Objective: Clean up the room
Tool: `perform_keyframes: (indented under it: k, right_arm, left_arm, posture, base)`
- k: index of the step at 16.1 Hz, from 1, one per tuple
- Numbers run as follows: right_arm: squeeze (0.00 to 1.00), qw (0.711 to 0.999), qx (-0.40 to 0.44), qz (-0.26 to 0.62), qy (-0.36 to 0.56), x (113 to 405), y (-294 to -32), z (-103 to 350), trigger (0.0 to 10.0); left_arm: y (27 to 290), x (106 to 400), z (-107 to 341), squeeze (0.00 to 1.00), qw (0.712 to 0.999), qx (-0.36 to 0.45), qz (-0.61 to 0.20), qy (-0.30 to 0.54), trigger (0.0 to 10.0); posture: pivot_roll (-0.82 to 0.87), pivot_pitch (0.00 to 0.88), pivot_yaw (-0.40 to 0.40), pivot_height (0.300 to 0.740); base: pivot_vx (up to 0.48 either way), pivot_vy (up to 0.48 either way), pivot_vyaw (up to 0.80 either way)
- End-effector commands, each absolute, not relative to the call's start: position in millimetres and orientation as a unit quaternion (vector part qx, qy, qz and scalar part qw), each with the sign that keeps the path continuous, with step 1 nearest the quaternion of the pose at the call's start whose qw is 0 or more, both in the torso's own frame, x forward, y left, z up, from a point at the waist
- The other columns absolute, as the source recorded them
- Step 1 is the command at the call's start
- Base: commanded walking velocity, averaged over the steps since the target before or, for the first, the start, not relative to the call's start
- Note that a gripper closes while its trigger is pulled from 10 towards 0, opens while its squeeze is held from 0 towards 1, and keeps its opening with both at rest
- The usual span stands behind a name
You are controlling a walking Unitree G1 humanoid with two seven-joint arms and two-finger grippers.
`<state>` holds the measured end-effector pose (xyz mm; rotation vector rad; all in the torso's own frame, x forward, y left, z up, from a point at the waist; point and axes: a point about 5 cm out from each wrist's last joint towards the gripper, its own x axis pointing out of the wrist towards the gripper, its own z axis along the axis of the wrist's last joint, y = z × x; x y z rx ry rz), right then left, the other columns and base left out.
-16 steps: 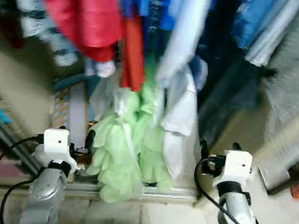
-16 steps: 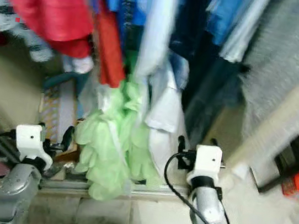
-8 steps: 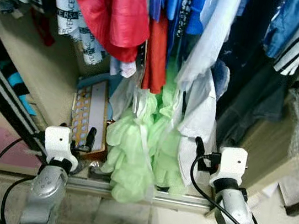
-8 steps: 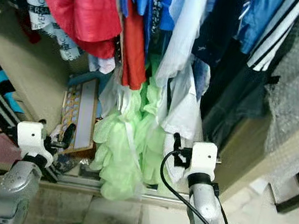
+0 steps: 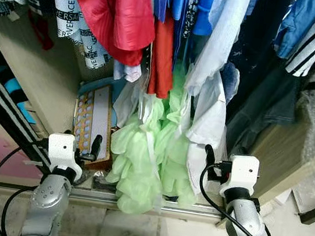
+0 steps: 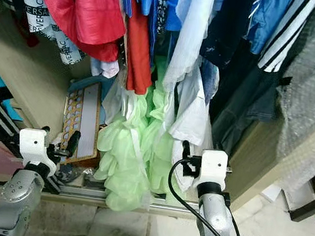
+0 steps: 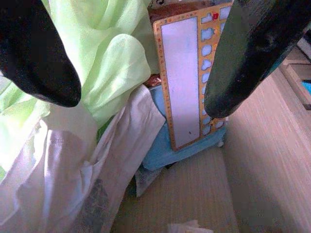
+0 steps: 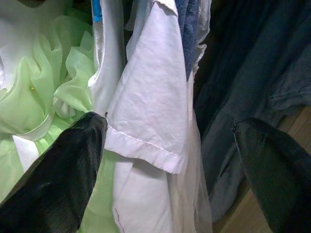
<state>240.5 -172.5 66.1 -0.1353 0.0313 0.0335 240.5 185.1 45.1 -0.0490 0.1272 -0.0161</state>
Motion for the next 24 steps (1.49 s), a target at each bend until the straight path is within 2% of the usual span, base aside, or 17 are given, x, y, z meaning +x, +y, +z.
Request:
perform_keyframes:
  k: [1, 4, 24]
  right_arm:
    - [0.0, 0.997, -0.07, 0.025, 0.005, 242.9, -169.3, 70.0, 10.0]
    - [0.0, 0.997, -0.067, 0.025, 0.006, 242.6, -169.5, 69.8, 10.0]
    - [0.0, 0.997, -0.075, 0.018, 0.021, 242.0, -170.3, 71.1, 10.0]
  left_arm:
    - [187.4, 241.8, 45.9, 0.0, 0.998, -0.02, -0.009, 0.063, 10.0]
    - [187.0, 241.7, 45.7, 0.0, 0.998, -0.02, -0.009, 0.064, 10.0]
    - [190.0, 240.5, 44.7, 0.0, 0.997, -0.021, -0.004, 0.075, 10.0]
  posture:
    - [-0.05, 0.0, 0.044, 0.74]
    - [-0.06, 0.0, 0.044, 0.74]
    - [-0.05, 0.0, 0.047, 0.74]
  base:
    - [0.262, 0.0, 0.54]
    - [0.254, 0.0, 0.33]
    - [0.0, 0.0, 0.0]
